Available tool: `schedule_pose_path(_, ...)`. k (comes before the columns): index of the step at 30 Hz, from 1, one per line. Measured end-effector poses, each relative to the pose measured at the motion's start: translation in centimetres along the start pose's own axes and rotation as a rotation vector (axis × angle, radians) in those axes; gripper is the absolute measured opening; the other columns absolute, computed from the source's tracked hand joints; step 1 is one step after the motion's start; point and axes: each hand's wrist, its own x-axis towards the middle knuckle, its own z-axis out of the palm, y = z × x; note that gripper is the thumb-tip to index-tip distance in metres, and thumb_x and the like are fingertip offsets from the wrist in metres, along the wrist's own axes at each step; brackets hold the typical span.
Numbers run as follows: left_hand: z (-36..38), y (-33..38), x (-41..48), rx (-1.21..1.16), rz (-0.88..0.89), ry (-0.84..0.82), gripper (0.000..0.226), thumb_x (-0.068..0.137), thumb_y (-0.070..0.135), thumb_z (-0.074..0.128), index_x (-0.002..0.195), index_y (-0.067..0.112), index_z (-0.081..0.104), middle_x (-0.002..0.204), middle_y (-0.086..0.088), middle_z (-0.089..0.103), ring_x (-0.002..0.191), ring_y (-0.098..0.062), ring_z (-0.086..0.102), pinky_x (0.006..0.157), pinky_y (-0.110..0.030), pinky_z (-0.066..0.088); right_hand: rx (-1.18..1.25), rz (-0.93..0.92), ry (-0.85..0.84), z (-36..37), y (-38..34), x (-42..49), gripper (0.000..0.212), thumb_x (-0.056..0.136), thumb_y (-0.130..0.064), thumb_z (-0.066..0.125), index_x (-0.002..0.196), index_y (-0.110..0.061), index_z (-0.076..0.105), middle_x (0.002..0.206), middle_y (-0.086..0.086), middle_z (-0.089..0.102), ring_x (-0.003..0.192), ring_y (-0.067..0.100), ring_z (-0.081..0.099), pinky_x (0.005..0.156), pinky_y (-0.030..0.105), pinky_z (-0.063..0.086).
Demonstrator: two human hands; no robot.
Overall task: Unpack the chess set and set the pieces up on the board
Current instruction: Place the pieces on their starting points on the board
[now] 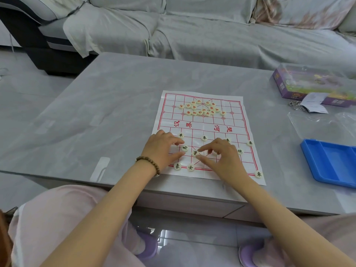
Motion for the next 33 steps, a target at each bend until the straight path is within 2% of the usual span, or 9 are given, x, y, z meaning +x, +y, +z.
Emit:
schedule_pose_path(3, 0.2, 0.6, 0.8, 0.03, -0.01, 0.004, 0.041, 0.085, 0.051, 0.054, 0.122, 0.032, 0.056, 0.116, 0.011, 0.06, 0.11, -0.012, 0.045, 0.093, -0.027, 0.036, 0.049, 0.063, 0.031, -0.9, 0.5, 0.5, 0.011, 0.079, -0.041, 0.068, 0.089, -0.038, 0.065, 0.082, -0.022, 0.052, 0.082, -0.002, 0.047, 0.081, 0.032, 0.041)
schedule_pose_path(8, 0.3, 1.1, 1.3, 0.019, -0.034, 0.024, 0.035, 0.084, 0.05, 0.057, 0.112, 0.03, 0.062, 0.11, 0.009, 0.061, 0.105, -0.011, 0.046, 0.089, -0.024, 0.036, 0.066, 0.113, 0.057, -2.3, 1.1, 0.2, 0.01, 0.081, -0.036, 0.068, 0.09, -0.032, 0.066, 0.083, -0.018, 0.053, 0.079, -0.001, 0.047, 0.07, 0.015, 0.035)
schedule_pose_path(10, 0.1, 1.5, 1.1, -0.04, -0.018, 0.061, 0.034, 0.085, 0.048, 0.057, 0.112, 0.029, 0.062, 0.107, 0.011, 0.062, 0.102, -0.009, 0.046, 0.088, -0.024, 0.036, 0.077, 0.121, 0.082, -3.2, 1.5, -0.1, 0.009, 0.081, -0.034, 0.068, 0.09, -0.03, 0.067, 0.083, -0.016, 0.055, 0.077, -0.001, 0.047, 0.069, 0.014, 0.035)
schedule_pose_path(14, -0.1, 3.7, 0.4, -0.245, 0.107, 0.07, 0.032, 0.085, 0.045, 0.058, 0.112, 0.029, 0.063, 0.106, 0.014, 0.062, 0.098, -0.004, 0.042, 0.093, -0.025, 0.036, 0.056, 0.125, 0.13, -5.2, 2.9, -0.8, 0.008, 0.081, -0.032, 0.068, 0.089, -0.029, 0.068, 0.082, -0.013, 0.059, 0.076, 0.002, 0.05, 0.066, 0.015, 0.037)
schedule_pose_path(19, 1.8, 7.3, 0.0, -0.126, 0.269, -0.086, 0.033, 0.088, 0.044, 0.055, 0.118, 0.033, 0.059, 0.12, 0.013, 0.058, 0.108, -0.005, 0.04, 0.091, -0.019, 0.027, 0.028, 0.141, 0.123, -6.5, 4.4, -2.3, 0.01, 0.081, -0.034, 0.067, 0.088, -0.027, 0.068, 0.083, -0.01, 0.061, 0.075, 0.004, 0.051, 0.066, 0.016, 0.038)
schedule_pose_path(23, 2.7, 8.0, -0.1, -0.085, 0.282, -0.146, 0.033, 0.088, 0.042, 0.055, 0.121, 0.036, 0.057, 0.12, 0.013, 0.057, 0.107, -0.007, 0.04, 0.094, -0.021, 0.031, 0.018, 0.122, 0.104, -6.7, 4.9, -2.9, 0.007, 0.081, -0.035, 0.068, 0.087, -0.033, 0.067, 0.08, -0.017, 0.058, 0.077, 0.001, 0.051, 0.069, 0.02, 0.04)
schedule_pose_path(27, 2.5, 7.7, -0.4, -0.073, 0.261, -0.136, 0.036, 0.088, 0.041, 0.057, 0.123, 0.036, 0.054, 0.12, 0.013, 0.055, 0.107, -0.006, 0.04, 0.088, -0.017, 0.028, 0.004, 0.079, 0.006, -5.9, 5.0, -3.4, 0.011, 0.079, -0.042, 0.067, 0.09, -0.042, 0.065, 0.086, -0.017, 0.061, 0.085, 0.003, 0.053, 0.081, 0.033, 0.044)
schedule_pose_path(31, 1.2, 4.8, -0.7, -0.139, 0.182, -0.059, 0.033, 0.09, 0.045, 0.049, 0.12, 0.033, 0.056, 0.12, 0.013, 0.057, 0.108, -0.005, 0.041, 0.096, -0.025, 0.035, -0.007, 0.028, -0.119, -5.1, 4.5, -3.6, 0.019, 0.078, -0.046, 0.068, 0.096, -0.04, 0.068, 0.091, -0.018, 0.06, 0.087, 0.001, 0.051, 0.089, 0.034, 0.04)
schedule_pose_path(33, 0.4, 2.9, -0.9, -0.243, 0.11, 0.012, 0.037, 0.092, 0.05, 0.039, 0.115, 0.03, 0.06, 0.116, 0.011, 0.06, 0.106, -0.006, 0.043, 0.093, -0.027, 0.037, -0.062, -0.004, -0.153, -4.8, 4.3, -3.6, 0.024, 0.077, -0.046, 0.07, 0.099, -0.036, 0.069, 0.092, -0.017, 0.059, 0.087, 0.0, 0.049, 0.094, 0.032, 0.038)
